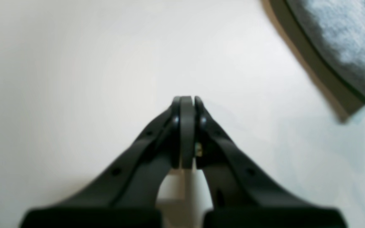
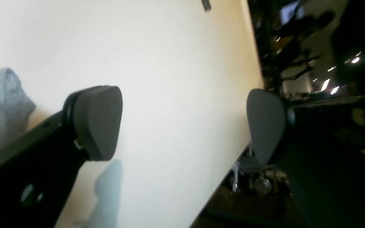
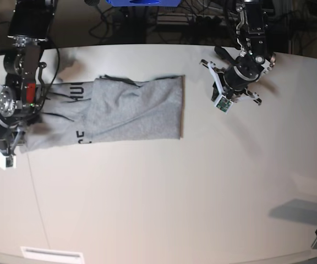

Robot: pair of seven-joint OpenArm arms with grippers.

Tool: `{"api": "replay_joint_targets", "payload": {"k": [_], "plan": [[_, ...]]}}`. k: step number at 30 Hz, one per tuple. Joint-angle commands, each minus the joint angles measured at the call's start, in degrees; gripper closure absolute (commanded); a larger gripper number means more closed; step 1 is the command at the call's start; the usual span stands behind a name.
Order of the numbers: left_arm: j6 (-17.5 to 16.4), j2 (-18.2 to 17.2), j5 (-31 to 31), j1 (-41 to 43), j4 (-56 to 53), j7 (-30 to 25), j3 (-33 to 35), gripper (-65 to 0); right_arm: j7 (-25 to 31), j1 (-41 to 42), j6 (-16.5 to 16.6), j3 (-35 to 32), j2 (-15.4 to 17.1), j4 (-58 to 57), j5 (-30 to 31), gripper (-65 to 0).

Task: Fold the T-shirt properly
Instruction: 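Move the right gripper down to the shirt strip end nearest it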

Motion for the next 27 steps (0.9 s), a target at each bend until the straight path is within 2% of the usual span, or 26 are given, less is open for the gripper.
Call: {"api": "replay_joint_targets", "payload": {"k": [1,3,5,7,9,10,12,15,19,23,25,27], "plan": [[-0.7,0.0,0.7,-0.2,0.0,1.9,0.3,0.0,1.6,1.0,1.2,0.3,0.0,0.8,-0.2,-58.9],[-0.7,0.0,0.7,-0.7,-0.5,1.9,0.5,0.0,1.4,1.2,8.0,2.4,-1.2,1.5,2.9,-58.9],[-0.7,0.0,0.7,-1.0,-2.2,1.9,0.0,0.0,-0.5,2.6,17.8,6.7,-3.0,3.2,7.2,-58.9],[-0.7,0.0,0.7,-1.7,-3.8,1.9,0.0,0.0,-4.8,4.8,27.2,10.8,-3.9,4.4,9.8,-58.9],[-0.7,0.0,0.7,-2.1,-5.7,1.9,0.0,0.0,-10.4,7.7,38.4,15.5,-3.9,5.4,11.9,-58.9],[-0.7,0.0,0.7,-2.3,-6.6,1.9,0.0,0.0,-13.6,9.2,40.9,17.5,-3.7,5.9,12.5,-58.9],[-0.7,0.0,0.7,-2.5,-7.8,1.9,0.0,0.0,-19.0,11.7,40.9,20.6,-3.0,6.2,12.6,-58.9],[-0.7,0.0,0.7,-2.5,-7.8,1.8,-0.1,0.0,-27.5,14.7,40.9,22.8,-0.2,5.4,12.9,-58.8],[-0.7,0.0,0.7,-2.5,-6.4,1.8,-0.1,0.0,-33.3,15.6,40.9,22.9,0.3,5.2,12.9,-58.8],[-0.7,1.1,1.2,-3.5,-6.1,1.9,0.0,0.0,-32.8,15.8,40.9,22.7,-1.1,4.6,13.8,-58.8],[-0.7,1.3,1.2,-3.9,-6.5,1.9,0.0,0.0,-28.1,15.7,40.9,22.3,-2.8,4.8,14.0,-57.2],[-0.7,1.5,1.2,-3.7,-6.2,2.0,0.0,0.0,-21.2,15.8,40.9,20.2,-4.6,4.9,8.8,-50.6]]}}
